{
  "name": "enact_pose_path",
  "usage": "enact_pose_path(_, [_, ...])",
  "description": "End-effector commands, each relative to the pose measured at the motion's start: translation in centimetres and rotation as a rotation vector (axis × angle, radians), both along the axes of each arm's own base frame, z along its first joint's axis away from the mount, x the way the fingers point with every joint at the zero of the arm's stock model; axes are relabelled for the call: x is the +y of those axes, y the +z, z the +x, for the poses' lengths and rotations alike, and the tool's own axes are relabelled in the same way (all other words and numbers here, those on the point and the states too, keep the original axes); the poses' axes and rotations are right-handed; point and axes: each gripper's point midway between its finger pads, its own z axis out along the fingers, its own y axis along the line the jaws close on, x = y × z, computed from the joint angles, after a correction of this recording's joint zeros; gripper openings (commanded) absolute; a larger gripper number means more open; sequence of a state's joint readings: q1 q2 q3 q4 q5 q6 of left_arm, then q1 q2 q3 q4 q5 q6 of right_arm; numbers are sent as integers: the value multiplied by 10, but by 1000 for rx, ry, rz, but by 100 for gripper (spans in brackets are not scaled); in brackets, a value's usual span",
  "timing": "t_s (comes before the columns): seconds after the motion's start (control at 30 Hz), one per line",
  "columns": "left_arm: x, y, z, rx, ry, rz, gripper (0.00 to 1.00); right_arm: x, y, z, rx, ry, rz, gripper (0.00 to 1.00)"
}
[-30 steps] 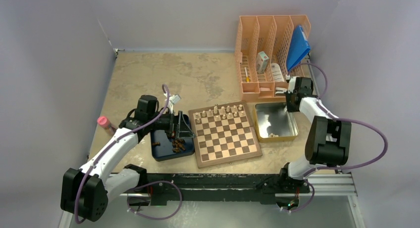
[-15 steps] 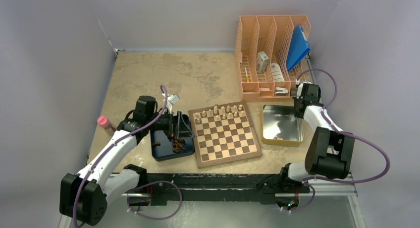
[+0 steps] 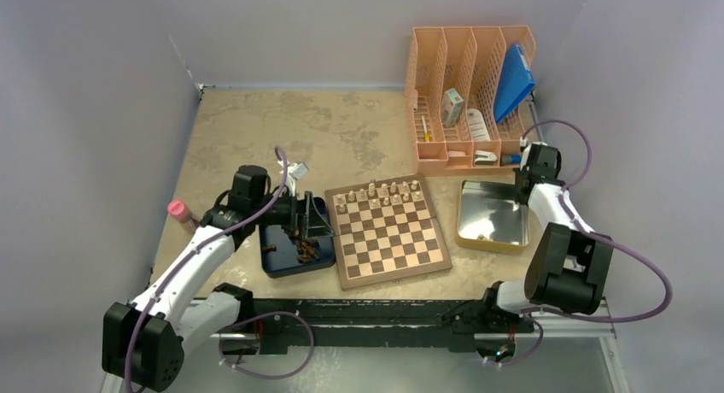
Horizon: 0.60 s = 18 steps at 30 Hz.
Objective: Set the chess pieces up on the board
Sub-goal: Adjust the storage box at the center of the board.
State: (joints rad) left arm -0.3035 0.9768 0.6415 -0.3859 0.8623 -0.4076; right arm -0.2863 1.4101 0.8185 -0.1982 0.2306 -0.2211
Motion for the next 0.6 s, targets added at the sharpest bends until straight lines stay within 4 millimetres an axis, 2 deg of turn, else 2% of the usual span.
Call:
enact_pose_path(0.0, [-2,15,4,-74,-9,-18,78,-15,27,2,-32,-46,-70,0])
enact_pose_path(0.13, [-3,15,4,-65,-13,-22,78,-17,33,-4,-34,-67,-60,0])
enact_pose_path(0.3, [-3,20,1,-91,-23,-32,78,-20,31,-23,3,-115,-58,0])
enact_pose_path(0.43, [-5,21,-2,-96,-33,-36,78,-27,44,-25,-26,-160,-46,0])
enact_pose_path(0.57, [-7,22,-4,-101,-46,-39,78,-25,46,-26,-21,-184,-2,0])
